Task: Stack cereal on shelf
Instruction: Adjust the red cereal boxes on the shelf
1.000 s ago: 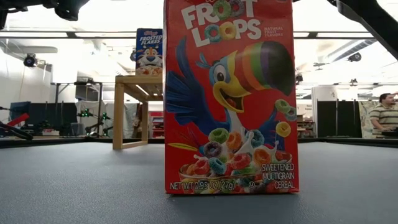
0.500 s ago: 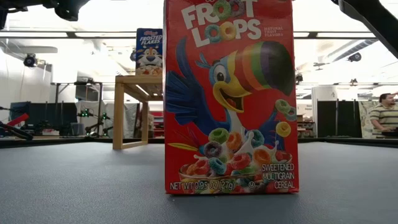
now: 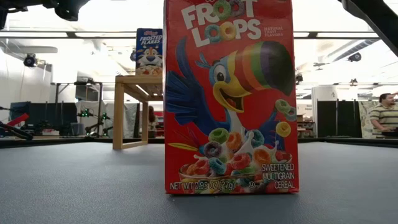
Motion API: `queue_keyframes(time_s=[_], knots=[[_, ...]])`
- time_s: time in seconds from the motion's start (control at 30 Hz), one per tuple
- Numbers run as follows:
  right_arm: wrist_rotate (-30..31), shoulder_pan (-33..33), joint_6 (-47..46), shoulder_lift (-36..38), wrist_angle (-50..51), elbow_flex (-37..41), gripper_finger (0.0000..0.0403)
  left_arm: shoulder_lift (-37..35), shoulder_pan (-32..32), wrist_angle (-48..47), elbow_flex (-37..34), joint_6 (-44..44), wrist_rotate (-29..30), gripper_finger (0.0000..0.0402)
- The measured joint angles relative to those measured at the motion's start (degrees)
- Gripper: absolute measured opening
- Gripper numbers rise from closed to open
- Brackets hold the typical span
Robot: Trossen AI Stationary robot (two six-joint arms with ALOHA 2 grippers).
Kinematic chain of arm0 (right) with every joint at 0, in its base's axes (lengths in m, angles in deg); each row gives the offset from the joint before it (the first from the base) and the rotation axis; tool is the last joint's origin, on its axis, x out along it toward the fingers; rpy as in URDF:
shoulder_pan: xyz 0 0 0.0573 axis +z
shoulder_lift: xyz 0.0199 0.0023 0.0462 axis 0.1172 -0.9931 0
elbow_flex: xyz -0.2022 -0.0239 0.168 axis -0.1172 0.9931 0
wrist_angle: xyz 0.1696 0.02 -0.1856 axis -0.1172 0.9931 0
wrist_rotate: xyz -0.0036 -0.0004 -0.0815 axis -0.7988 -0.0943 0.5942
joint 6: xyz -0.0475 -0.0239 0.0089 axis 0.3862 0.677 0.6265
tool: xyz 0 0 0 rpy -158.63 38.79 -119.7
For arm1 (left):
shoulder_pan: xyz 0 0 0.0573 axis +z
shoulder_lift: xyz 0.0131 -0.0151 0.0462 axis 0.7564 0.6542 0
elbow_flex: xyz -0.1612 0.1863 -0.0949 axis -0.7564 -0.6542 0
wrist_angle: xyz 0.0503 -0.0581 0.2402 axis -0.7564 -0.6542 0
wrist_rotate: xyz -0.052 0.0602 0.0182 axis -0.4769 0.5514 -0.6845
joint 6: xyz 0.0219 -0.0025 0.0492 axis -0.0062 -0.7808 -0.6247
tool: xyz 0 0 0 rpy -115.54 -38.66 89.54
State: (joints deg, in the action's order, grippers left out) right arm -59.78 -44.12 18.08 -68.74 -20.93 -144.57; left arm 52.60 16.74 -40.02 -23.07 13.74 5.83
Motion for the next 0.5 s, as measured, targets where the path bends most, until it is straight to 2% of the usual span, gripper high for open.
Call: queue_keyframes(time_s=[0.3, 0.5], knots=[[0.0, 0.5, -0.6, 0.0, 1.0, -1.6, 0.0217, 0.0, 0.0, 0.0, 0.0, 0.0, 0.0, 0.0261], [0.0, 3.1, -0.6, 0.0, 3.3, -6.0, 0.0217, 0.0, 0.0, 0.0, 0.0, 0.0, 0.0, 0.0261]])
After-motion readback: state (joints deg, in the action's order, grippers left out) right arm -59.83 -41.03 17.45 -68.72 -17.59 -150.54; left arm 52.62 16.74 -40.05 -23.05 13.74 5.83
